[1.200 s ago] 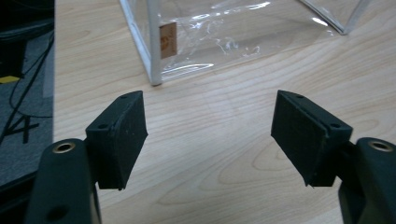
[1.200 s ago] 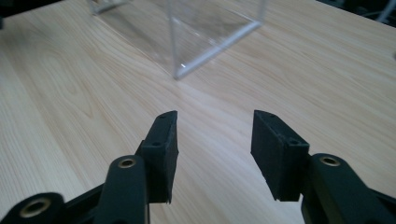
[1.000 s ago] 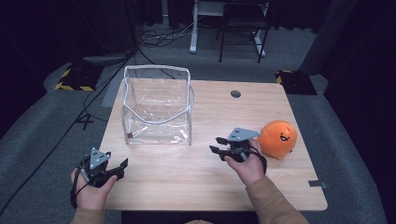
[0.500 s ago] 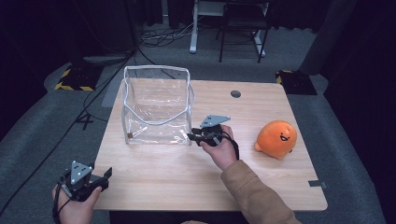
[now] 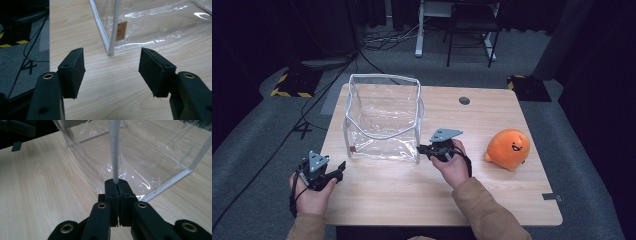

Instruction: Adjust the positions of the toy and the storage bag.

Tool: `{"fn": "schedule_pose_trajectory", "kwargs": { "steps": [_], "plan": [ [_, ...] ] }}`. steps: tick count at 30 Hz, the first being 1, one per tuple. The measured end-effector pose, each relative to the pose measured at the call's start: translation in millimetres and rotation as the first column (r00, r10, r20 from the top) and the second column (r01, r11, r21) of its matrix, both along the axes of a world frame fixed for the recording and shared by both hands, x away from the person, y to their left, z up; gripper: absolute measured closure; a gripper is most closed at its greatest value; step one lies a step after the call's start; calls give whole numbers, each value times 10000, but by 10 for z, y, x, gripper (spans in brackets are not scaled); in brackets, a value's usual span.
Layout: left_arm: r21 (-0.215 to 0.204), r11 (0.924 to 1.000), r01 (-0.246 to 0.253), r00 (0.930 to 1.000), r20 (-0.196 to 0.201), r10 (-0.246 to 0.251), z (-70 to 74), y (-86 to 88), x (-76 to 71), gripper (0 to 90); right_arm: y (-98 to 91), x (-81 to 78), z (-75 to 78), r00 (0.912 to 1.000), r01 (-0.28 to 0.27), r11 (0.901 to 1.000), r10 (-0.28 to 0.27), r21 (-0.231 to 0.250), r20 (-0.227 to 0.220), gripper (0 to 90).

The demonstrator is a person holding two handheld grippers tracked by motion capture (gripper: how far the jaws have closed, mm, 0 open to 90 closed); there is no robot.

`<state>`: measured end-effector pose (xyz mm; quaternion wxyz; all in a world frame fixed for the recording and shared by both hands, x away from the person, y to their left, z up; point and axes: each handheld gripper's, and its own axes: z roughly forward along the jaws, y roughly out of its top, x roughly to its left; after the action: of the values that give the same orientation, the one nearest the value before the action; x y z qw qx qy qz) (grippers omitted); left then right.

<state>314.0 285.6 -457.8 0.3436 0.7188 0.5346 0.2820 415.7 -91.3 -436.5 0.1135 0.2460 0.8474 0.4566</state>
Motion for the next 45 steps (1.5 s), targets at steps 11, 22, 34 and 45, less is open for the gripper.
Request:
{"fn": "schedule_pose_trajectory", "kwargs": {
  "steps": [11, 22, 34, 45],
  "plan": [
    [78, 9844, 1757, 9841, -296, -1754, -35, -437, 155, 568, -493, -428, -2, 9990, 440, 9990, -438, 112, -131, 882],
    [227, 9169, 3984, 9160, -611, -3965, -16, -787, -136, 874, -905, -807, 9, 9972, 705, 9973, -699, 195, -274, 882],
    [7, 8852, 4653, 8814, -922, -4633, 10, -812, -861, 872, -1056, -1419, 42, 9990, 188, 9998, -186, 48, -400, 881],
    [-327, 8751, 4828, 8704, -918, -4837, 2, -787, -1038, 860, -1095, -1767, 43, 9989, -48, 9999, 40, -159, -467, 874]
  ]
}}
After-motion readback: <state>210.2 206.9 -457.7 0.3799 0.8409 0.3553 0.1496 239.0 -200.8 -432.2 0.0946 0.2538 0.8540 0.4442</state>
